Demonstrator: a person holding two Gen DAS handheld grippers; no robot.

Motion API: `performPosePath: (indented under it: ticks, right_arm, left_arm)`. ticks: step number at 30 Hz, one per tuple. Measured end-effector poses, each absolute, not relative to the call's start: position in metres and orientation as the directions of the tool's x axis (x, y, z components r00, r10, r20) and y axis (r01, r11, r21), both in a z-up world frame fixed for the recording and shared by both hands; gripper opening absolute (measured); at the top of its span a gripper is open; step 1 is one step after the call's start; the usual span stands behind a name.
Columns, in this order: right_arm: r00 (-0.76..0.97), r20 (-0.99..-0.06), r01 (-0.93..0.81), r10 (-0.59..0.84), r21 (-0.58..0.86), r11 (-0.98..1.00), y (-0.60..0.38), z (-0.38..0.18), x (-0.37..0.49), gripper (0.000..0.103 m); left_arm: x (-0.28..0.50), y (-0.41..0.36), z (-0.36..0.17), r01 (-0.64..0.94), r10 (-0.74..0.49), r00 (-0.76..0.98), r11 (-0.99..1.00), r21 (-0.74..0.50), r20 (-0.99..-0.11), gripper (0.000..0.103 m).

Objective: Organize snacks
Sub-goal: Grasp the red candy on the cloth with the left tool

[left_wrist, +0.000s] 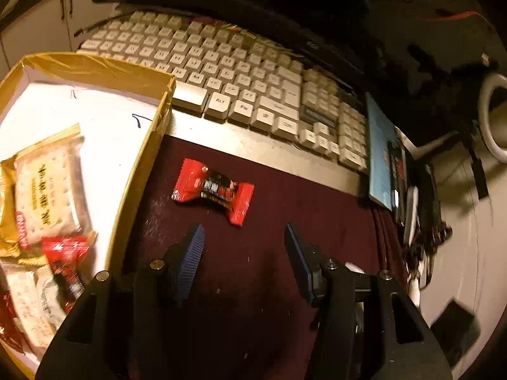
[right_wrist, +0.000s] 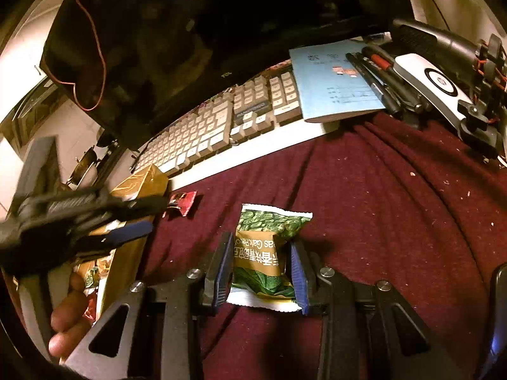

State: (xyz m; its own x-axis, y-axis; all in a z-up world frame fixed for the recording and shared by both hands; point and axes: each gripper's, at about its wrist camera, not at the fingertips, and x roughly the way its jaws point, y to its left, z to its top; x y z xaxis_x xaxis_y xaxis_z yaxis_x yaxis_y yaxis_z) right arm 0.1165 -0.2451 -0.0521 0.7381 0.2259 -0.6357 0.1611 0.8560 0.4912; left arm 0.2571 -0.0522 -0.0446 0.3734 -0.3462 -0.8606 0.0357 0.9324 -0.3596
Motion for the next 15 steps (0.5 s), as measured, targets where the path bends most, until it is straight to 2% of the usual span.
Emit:
performPosePath:
  ticks: [6, 13, 14, 15]
  right_arm:
    - [0.744, -0.624, 0.141, 0.238, 0.495, 0.857, -0.243, -0.051, 0.114, 0.035]
    - [0.752, -0.611, 0.126, 0.249, 0.504, 0.854, -0.244, -0.051, 0.112, 0.035]
    - [0.752, -0.609, 0.124, 0.251, 0.504, 0.855, -0.244, -0.051, 0.112, 0.035]
    - [0.752, -0.609, 0.124, 0.251, 0.504, 0.855, -0.243, -0.051, 0.112, 0.035]
  left_arm:
    - [0.28, -0.05, -0.05, -0.081, -0.297, 0.385, 0.932, -0.352, -0.874, 0.047]
    - [0.304, -0.078, -0.061, -0.078, -0.144, 0.358, 0.98, -0.183, -0.923, 0.047]
    - [0.303, -0.084, -0.061, -0.06, -0.114, 0.363, 0.988, -0.145, -0.925, 0.046]
    - [0.301, -0.088, -0.062, -0.042, -0.089, 0.368, 0.993, -0.112, -0.926, 0.041]
